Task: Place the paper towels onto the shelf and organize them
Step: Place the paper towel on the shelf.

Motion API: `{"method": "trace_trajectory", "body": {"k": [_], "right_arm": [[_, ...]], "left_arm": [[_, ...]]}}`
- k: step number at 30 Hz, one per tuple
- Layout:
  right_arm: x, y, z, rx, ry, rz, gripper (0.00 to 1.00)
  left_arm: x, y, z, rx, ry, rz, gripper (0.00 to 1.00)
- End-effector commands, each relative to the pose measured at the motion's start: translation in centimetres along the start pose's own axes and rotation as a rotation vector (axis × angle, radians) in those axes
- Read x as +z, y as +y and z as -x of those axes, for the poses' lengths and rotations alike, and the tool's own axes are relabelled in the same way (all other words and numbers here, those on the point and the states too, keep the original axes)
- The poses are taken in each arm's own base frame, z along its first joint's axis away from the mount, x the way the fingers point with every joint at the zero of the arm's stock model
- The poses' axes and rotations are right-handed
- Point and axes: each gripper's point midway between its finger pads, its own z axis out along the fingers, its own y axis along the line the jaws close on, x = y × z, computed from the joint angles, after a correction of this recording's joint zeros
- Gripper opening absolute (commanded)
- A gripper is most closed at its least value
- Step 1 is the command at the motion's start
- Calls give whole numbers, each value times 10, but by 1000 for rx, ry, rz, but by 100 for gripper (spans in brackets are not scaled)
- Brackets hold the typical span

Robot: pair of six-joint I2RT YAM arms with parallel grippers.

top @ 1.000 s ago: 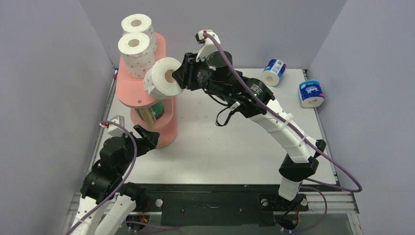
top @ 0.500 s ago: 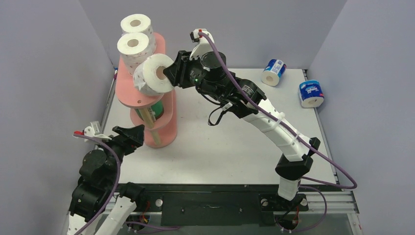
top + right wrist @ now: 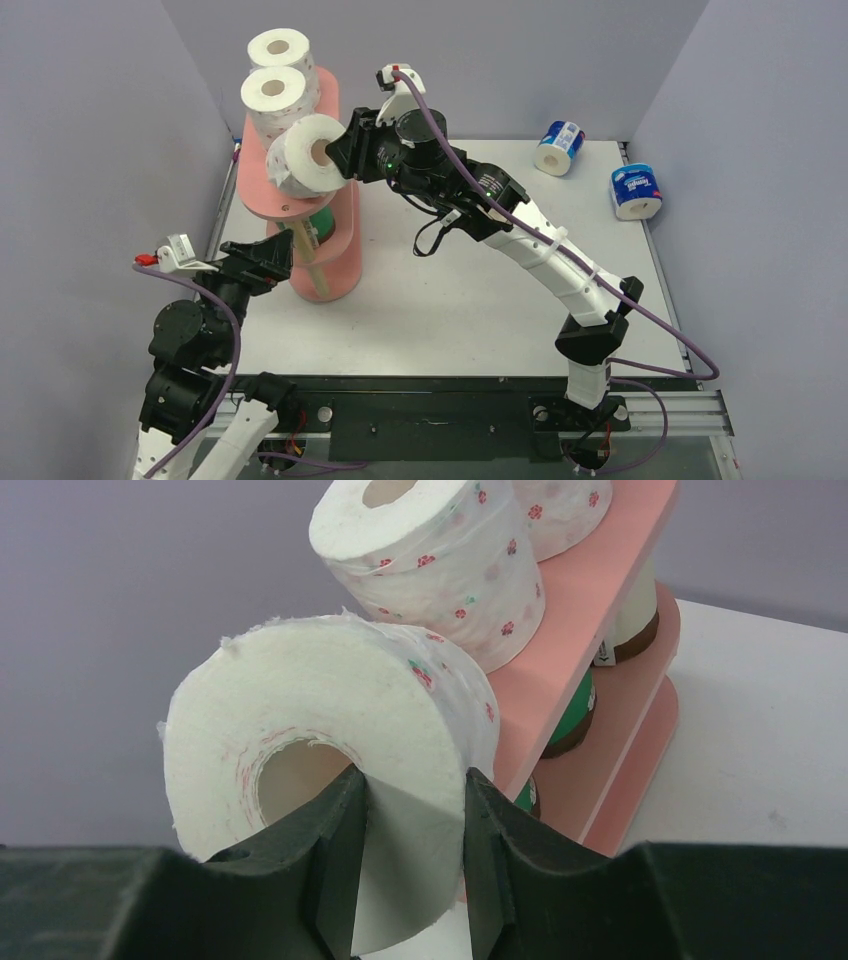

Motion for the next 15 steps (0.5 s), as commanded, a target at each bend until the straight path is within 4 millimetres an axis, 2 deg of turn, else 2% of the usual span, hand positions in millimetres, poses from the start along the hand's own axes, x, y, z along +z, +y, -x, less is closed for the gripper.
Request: {"method": "trace_trajectory", "body": {"k": [1, 15], "right_arm": [[-5, 20, 30, 37, -93, 58, 31], [-5, 21, 30, 47, -94, 61, 48]], "left_arm": [[3, -28, 23, -3, -59, -92, 91], [17, -35, 23, 16, -53, -99, 92]]}}
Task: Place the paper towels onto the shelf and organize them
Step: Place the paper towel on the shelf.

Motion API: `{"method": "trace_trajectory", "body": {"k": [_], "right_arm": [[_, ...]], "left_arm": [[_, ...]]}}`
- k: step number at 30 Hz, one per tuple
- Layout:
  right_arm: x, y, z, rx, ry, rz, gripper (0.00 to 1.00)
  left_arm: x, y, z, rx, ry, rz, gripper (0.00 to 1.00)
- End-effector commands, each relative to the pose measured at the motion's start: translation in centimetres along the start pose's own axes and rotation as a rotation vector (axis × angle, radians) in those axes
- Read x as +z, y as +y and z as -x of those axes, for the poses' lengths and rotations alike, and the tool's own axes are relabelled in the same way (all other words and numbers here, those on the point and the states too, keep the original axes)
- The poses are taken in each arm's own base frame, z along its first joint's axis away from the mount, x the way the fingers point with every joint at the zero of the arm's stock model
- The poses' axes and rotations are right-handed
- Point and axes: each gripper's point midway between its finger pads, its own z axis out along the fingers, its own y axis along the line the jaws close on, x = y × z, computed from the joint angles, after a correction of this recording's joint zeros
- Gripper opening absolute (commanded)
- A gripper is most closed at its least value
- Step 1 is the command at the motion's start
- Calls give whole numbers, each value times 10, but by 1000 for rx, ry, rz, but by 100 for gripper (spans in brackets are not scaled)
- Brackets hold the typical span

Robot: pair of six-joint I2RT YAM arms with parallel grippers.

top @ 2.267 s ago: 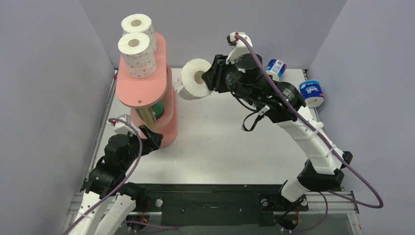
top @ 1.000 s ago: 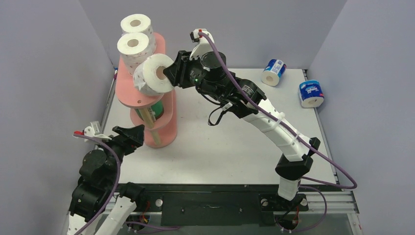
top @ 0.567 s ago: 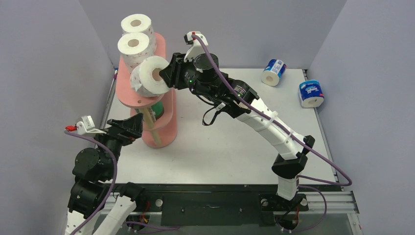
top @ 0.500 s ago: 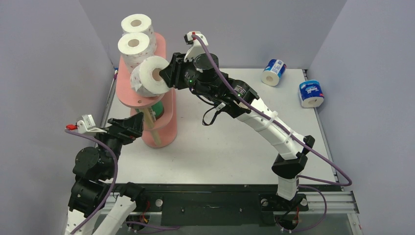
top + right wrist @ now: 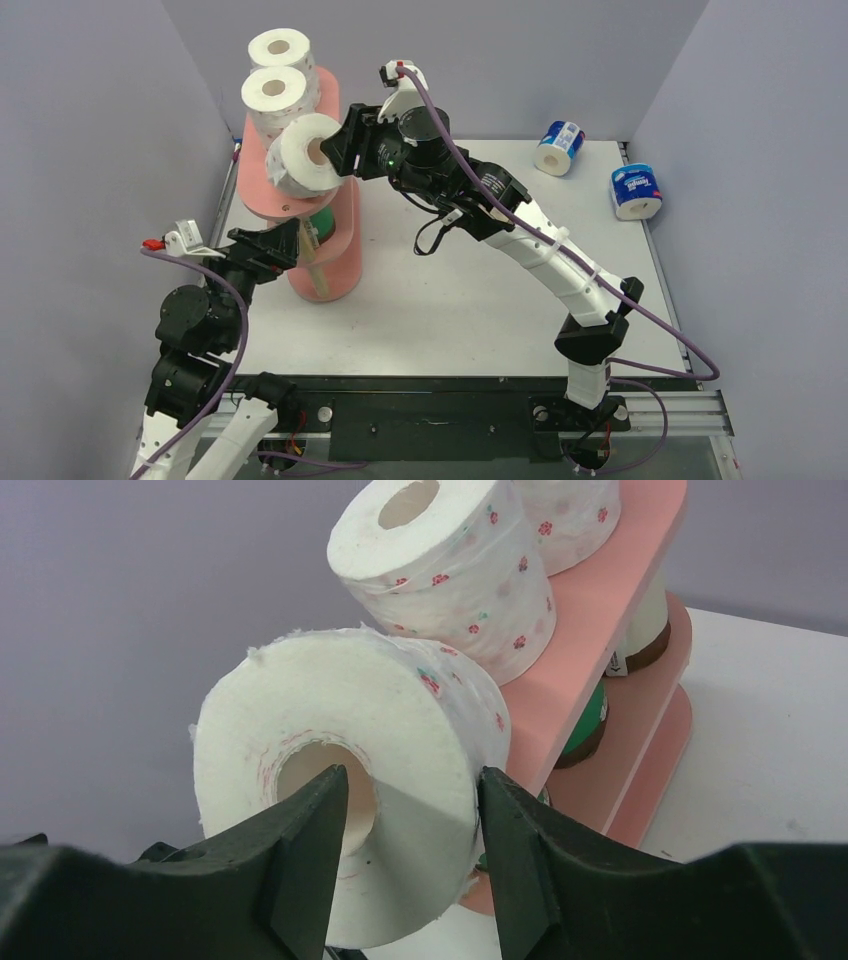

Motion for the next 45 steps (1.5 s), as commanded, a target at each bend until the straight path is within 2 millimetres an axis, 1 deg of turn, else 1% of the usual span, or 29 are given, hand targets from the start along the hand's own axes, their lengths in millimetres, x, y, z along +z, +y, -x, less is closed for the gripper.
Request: {"method": "trace_trajectory", "body": {"k": [1, 9, 20, 27, 33, 35, 38, 39, 40, 41, 42, 43, 44, 45], "right_arm": [[-3, 18, 24, 27, -77, 52, 48], [-2, 21, 23, 32, -75, 65, 51], [1, 21, 20, 33, -64, 71, 51], [1, 22, 19, 36, -62, 74, 57], [-1, 23, 19, 39, -58, 84, 59], [-2, 25, 20, 40, -57, 96, 61], [-8, 29, 23, 42, -67, 120, 68], [-12, 28, 23, 42, -68, 121, 70], [-11, 26, 21, 42, -69, 120, 72], [-19, 27, 29, 46, -87, 129, 73], [-19, 24, 28, 46, -89, 126, 74], [-26, 25, 35, 48, -105, 133, 74], [-27, 22, 34, 48, -104, 129, 75], [-34, 23, 40, 50, -118, 136, 75]], "left_arm": [[1, -24, 23, -3, -58, -77, 92], [4, -23, 22, 3, -60, -69, 92], [6, -21, 20, 6, -58, -63, 92], [5, -21, 20, 5, -59, -66, 92], [5, -21, 20, 6, -58, -65, 92], [4, -21, 22, 4, -65, -66, 92], [1, -23, 28, 10, -82, -71, 92], [0, -24, 30, 12, -86, -70, 92], [-2, -25, 34, 14, -97, -71, 92], [-2, -25, 36, 18, -100, -69, 92], [-4, -26, 41, 22, -112, -70, 92], [-5, -27, 43, 25, -116, -68, 92], [-7, -29, 48, 31, -128, -70, 92], [-8, -29, 50, 35, -132, -69, 92]]}}
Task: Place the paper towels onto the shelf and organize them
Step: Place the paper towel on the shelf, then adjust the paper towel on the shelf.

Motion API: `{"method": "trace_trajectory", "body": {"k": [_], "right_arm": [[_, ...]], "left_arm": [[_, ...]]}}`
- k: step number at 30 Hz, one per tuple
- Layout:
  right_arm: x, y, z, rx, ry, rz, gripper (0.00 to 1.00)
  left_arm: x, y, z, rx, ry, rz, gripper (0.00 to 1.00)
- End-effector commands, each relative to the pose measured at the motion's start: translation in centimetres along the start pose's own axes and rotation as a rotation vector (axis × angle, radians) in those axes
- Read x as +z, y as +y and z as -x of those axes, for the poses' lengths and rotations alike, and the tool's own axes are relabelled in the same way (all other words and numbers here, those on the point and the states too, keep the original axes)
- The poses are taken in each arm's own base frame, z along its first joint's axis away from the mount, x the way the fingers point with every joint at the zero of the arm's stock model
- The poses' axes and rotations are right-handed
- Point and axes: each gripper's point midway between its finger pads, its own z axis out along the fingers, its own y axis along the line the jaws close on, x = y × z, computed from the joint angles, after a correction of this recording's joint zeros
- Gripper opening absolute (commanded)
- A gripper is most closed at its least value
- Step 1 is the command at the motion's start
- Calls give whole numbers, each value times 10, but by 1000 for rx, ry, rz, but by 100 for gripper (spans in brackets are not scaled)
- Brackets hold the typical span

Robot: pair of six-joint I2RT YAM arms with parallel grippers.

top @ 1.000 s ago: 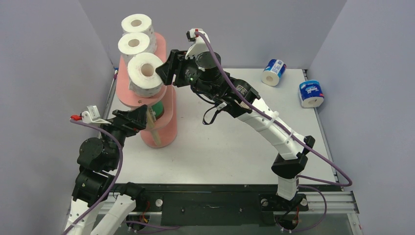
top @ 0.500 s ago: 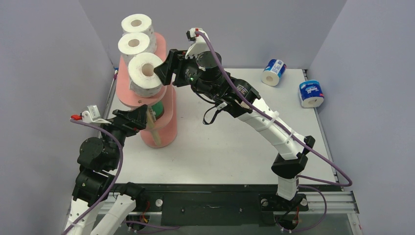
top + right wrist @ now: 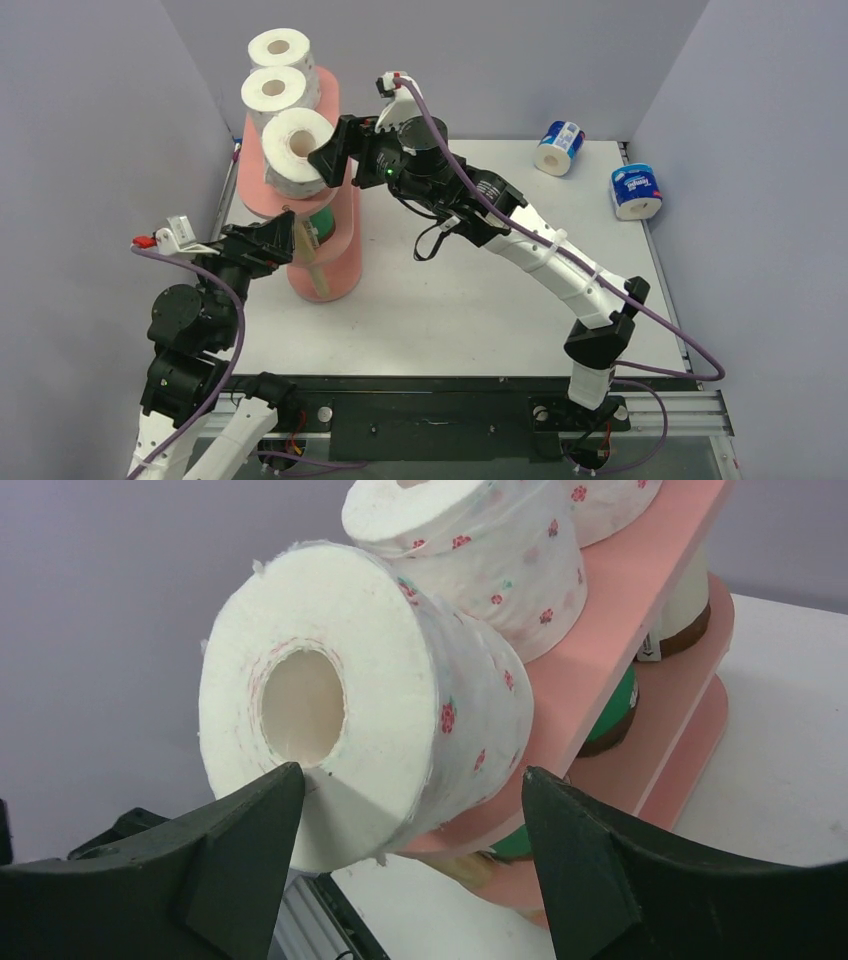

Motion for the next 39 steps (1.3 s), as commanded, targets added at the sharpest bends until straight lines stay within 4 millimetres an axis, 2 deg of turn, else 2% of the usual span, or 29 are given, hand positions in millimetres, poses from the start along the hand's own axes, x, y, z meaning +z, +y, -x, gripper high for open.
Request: {"method": "trace_trajectory", "body": {"k": [1, 8, 13, 17, 21, 23, 25, 29, 30, 32, 34, 39], "right_arm": [[-41, 18, 53, 28, -134, 81, 75], [-61, 7, 63, 50, -183, 101, 76], [-64, -4, 64, 47, -192, 93, 76], [-66, -16, 55, 4, -221, 87, 75], [-71, -21, 46, -21, -333, 182, 72], [-67, -28, 39, -22, -300, 198, 71], [-61, -36, 41, -2, -268, 215, 70], [-51, -45, 30, 58, -220, 228, 70], [-50, -47, 27, 65, -215, 226, 70], [-48, -51, 22, 85, -204, 213, 70], [-49, -56, 16, 106, -195, 198, 70], [-55, -69, 3, 140, -177, 157, 70]], "left_arm": [[-13, -23, 46, 14, -115, -57, 92], [-21, -32, 72, 55, -175, -67, 93], [-19, -33, 77, 76, -190, -59, 93], [-19, -34, 81, 97, -203, -59, 94], [-18, -40, 80, 162, -208, -104, 95], [-18, -46, 79, 217, -205, -144, 97], [-19, -51, 81, 238, -216, -168, 98], [-21, -66, 94, 264, -244, -216, 97], [-18, -65, 92, 271, -225, -205, 97], [-17, -74, 105, 257, -210, -185, 96], [4, -72, 95, 247, -129, -130, 96], [22, -76, 81, 162, -33, -92, 96]]}}
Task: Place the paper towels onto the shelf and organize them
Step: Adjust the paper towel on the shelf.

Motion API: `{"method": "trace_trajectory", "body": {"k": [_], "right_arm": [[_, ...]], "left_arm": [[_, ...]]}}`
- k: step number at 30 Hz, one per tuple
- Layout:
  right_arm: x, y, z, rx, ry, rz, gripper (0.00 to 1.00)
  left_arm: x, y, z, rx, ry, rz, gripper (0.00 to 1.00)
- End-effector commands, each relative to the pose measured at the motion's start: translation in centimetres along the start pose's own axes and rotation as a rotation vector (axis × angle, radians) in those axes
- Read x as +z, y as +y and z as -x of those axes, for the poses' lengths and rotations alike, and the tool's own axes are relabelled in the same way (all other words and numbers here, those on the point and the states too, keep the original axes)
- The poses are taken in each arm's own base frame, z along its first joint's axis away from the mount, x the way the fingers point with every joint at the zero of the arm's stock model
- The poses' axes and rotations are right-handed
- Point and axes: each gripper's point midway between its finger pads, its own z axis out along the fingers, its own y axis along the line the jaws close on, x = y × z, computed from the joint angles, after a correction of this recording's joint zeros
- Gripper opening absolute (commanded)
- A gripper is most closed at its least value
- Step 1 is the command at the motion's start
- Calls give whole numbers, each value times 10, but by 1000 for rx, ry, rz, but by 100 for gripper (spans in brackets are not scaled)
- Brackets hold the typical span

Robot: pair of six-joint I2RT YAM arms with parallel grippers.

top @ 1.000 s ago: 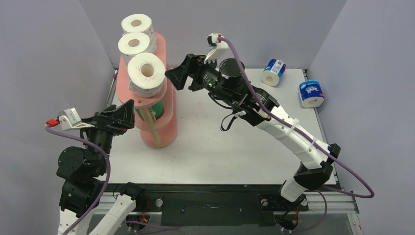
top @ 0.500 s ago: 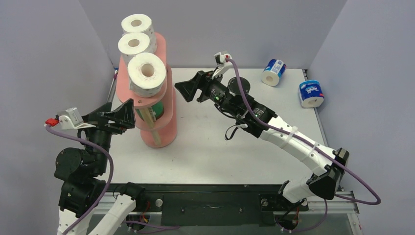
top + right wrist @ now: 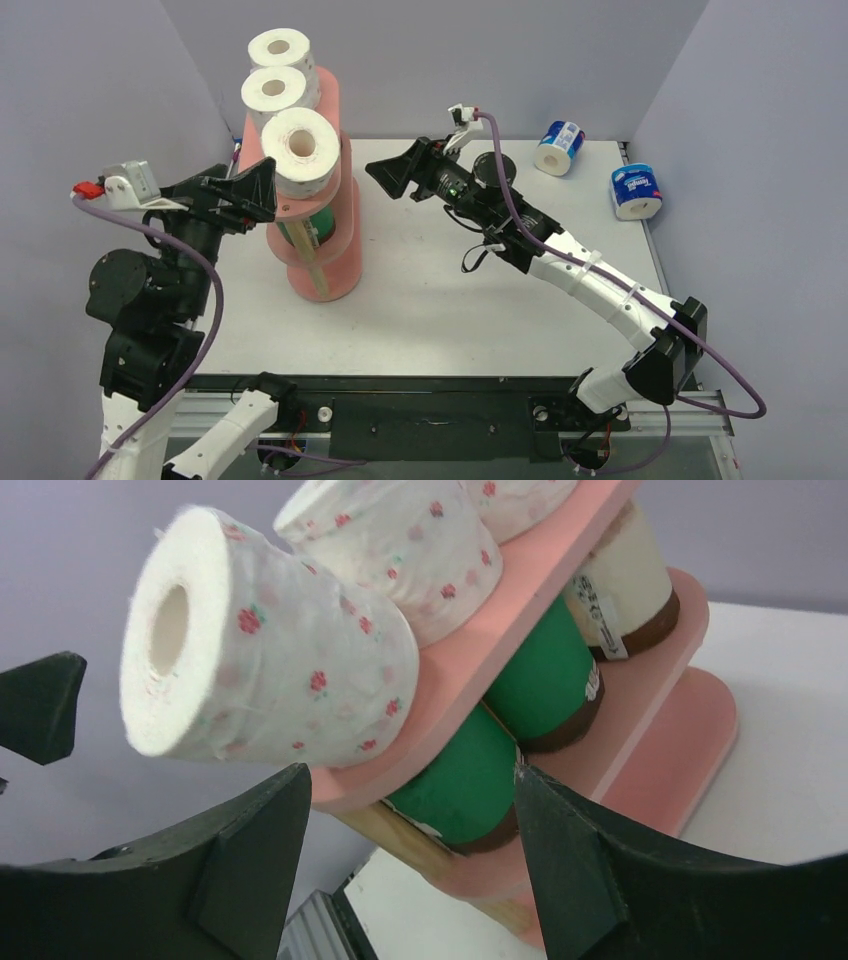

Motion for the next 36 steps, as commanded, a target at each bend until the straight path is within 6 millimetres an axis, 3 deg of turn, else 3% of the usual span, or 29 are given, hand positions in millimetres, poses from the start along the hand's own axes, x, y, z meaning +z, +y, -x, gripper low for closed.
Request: {"method": "trace_trajectory", "body": {"k": [1, 6, 19, 36], "right_arm": [[-15, 8, 8, 36, -33, 23, 70], [-30, 2, 5, 35, -26, -9, 69], [-75, -22, -13, 34, -1, -82, 70], [-95, -42, -30, 31, 24, -135, 70]], "left_arm": [[14, -1, -26, -70, 123, 36, 96], [27, 0, -40, -80, 203, 81, 96], [44, 7, -44, -83, 217, 153, 98], [51, 18, -49, -64, 199, 199, 91]]}}
